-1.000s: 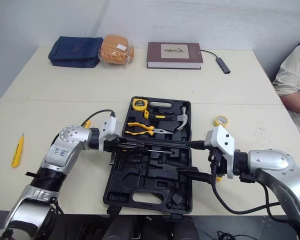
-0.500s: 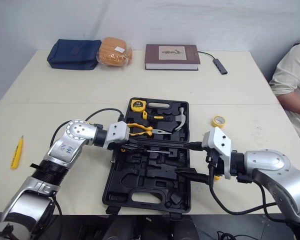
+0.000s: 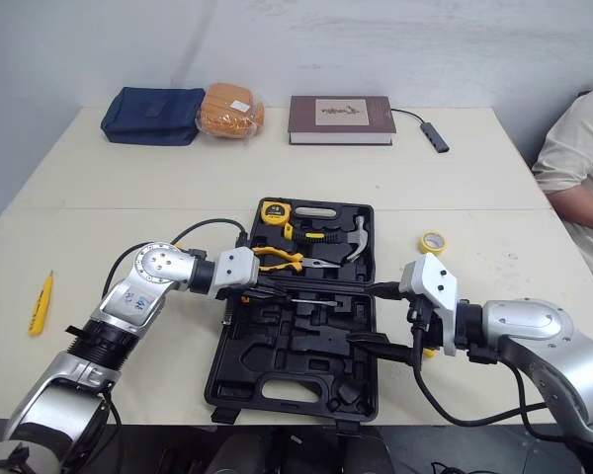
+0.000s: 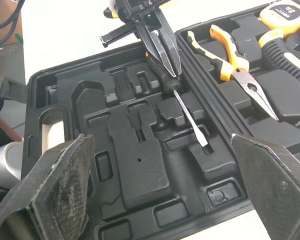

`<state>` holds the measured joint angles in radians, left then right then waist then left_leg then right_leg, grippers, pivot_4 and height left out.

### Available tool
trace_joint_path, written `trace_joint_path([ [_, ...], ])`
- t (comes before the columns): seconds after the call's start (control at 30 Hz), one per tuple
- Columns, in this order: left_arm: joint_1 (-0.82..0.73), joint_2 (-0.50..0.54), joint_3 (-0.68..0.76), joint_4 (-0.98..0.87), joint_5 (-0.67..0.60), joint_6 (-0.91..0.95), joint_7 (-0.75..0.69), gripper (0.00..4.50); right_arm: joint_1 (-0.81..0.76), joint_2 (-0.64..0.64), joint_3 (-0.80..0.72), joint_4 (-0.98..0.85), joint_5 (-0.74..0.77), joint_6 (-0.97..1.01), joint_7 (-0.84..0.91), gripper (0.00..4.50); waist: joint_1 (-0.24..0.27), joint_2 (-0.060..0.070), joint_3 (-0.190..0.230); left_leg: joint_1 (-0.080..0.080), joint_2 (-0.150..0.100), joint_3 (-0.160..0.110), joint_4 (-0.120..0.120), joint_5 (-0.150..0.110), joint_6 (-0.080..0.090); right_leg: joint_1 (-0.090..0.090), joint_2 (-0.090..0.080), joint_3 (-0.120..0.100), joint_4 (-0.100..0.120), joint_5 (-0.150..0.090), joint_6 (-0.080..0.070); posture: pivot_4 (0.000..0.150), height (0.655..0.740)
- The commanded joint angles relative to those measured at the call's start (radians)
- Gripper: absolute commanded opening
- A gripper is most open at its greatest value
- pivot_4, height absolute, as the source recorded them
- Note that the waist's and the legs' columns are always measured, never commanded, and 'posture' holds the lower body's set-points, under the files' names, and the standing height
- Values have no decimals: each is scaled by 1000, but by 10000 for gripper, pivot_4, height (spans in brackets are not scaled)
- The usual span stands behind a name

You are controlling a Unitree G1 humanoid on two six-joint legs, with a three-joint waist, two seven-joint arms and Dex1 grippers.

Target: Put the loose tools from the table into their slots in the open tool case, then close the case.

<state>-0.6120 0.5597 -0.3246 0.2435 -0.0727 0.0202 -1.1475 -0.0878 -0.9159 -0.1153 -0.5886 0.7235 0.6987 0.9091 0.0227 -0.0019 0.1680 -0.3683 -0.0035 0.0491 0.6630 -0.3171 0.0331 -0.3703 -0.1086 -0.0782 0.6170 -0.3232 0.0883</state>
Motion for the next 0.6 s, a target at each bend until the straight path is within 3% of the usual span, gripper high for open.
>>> trace_joint_path([
  [0.03,74,19,-108,80,104,17,-46,1154,3,-1,-18,-26,2,-10,1,45000,0,0,0,0,0,0,0,0,0,0,0,0,0,0,0,1500,7400],
  [0.37,62,49,-205,137,273,-55,-25,1154,1,2,-10,-25,-7,-12,-6,45000,-4,8,-20,4,0,0,-3,-5,7,4,0,0,-5,0,0,1500,7400],
  [0.47,67,31,-196,129,267,-63,-30,1154,6,4,-10,-27,-8,-13,-11,45000,-10,8,-23,16,0,0,-12,-6,7,15,0,0,-12,-1,-1,1500,7400],
  [0.6,34,-31,-99,135,174,-55,14,1154,12,7,-10,-32,-8,-13,-17,45000,-8,11,-25,17,0,0,-16,-5,6,14,0,0,-13,-1,-2,1500,7400],
])
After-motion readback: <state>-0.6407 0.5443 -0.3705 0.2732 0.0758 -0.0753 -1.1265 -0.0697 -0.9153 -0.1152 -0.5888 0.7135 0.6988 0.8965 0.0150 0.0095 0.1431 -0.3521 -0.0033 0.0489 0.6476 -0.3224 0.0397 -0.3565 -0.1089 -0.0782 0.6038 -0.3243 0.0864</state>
